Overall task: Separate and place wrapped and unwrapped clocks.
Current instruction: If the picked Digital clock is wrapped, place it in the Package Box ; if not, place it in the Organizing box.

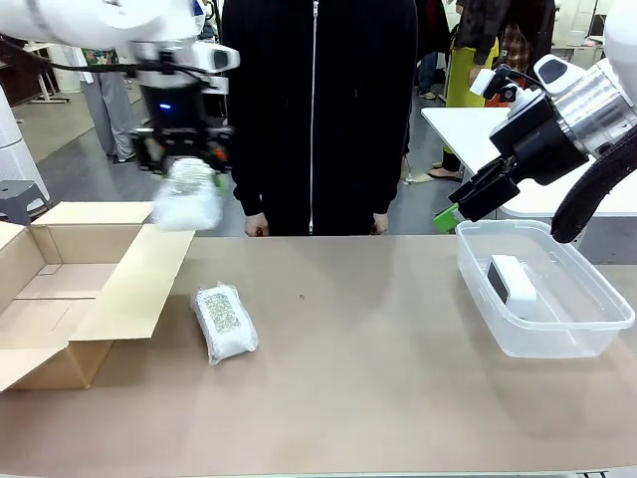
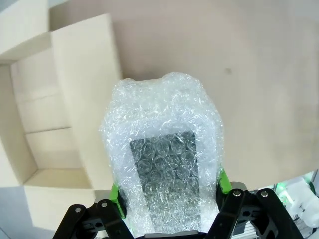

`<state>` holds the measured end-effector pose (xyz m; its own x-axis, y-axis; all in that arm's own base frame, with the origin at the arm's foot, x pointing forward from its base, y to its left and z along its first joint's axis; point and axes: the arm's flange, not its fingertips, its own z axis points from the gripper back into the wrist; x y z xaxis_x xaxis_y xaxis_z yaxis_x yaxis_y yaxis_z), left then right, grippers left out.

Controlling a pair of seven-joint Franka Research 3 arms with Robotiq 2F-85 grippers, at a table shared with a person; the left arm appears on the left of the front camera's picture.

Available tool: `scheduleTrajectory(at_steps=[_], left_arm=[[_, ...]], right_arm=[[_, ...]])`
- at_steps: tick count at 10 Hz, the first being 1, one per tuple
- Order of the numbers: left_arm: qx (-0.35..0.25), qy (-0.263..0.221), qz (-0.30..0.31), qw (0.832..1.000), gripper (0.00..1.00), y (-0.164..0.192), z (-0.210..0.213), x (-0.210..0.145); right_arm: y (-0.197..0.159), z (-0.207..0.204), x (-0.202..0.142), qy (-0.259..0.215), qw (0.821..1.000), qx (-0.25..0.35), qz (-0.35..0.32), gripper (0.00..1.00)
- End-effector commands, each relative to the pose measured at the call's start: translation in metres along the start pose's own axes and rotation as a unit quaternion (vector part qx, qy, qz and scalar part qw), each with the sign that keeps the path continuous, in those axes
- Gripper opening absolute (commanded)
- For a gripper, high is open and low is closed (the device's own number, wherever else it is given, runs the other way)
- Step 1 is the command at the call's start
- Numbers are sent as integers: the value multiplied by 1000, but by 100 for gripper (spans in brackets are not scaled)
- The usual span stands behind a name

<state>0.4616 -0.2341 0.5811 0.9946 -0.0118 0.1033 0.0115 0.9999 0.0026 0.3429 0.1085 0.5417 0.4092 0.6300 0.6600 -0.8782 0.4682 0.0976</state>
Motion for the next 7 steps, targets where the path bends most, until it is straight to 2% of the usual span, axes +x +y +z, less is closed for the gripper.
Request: scheduleTrajectory(at_steps=[1,2,4,7], left_arm=[[8,10,13,1000,80,60,-17,11],[15,13,44,999,80,94,-30,26],[-3,27,22,999,80,145,-47,40],[27,18,-1,999,80,185,-86,55]], right_arm=[[0,-1,0,7,1000,2,1,100],[0,-1,0,7,1000,2,1,100],[0,-1,0,7,1000,2,1,100],[0,-1,0,7,1000,2,1,100]])
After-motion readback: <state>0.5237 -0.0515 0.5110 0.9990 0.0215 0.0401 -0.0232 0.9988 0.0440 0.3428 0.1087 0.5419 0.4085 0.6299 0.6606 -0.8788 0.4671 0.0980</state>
